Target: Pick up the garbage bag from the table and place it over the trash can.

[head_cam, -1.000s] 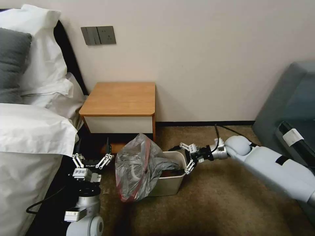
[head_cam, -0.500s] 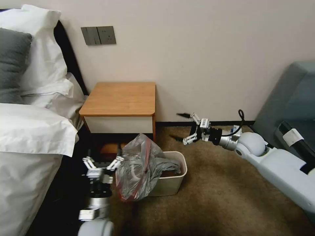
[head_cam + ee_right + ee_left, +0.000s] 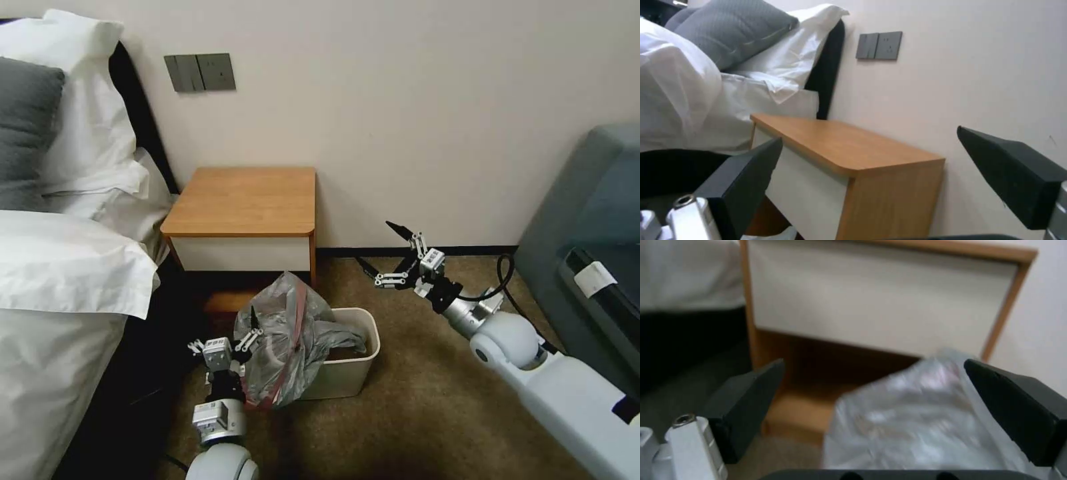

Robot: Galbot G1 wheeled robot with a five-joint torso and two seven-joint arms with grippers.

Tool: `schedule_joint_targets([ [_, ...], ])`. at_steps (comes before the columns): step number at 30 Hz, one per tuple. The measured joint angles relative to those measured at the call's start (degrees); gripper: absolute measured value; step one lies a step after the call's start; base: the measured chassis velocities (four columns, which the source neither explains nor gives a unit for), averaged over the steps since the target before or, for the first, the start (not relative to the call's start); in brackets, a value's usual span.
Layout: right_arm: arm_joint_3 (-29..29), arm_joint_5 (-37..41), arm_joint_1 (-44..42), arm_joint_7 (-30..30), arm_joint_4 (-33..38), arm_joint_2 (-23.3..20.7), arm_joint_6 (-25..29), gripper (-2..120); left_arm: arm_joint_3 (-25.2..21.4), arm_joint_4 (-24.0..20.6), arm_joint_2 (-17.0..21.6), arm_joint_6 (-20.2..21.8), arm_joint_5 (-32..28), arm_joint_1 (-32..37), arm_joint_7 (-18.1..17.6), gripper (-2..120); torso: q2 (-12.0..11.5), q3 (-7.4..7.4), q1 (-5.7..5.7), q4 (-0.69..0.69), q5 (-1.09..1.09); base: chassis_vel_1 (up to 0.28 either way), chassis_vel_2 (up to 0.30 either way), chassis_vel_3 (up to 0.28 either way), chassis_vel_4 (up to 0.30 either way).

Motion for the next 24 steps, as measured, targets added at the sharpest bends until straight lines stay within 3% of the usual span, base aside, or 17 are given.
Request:
schedule_joint_targets([
  [7,0.45,-0.67,-0.53,-0.19,-0.37,1.53,0.11,100,0.33,-0.48,0.75,6.51,-1.74,-1.51,1.0,100,0.0,0.0,0.0,0.0,0.0,0.0,0.0,0.0,0.0],
  [17,0.91,-1.31,-0.95,-0.19,-0.82,3.04,0.13,100,1.15,-0.93,1.61,16.24,-7.63,-5.06,-1.49,99,0.0,0.0,0.0,0.0,-0.01,0.0,0.0,0.0,0.0],
  [24,0.93,-1.55,-1.12,-0.22,-1.16,3.65,0.29,100,2.76,-1.17,1.5,18.36,-8.04,-4.37,-2.54,98,0.0,0.0,0.0,0.0,0.0,0.0,0.0,0.0,0.0],
])
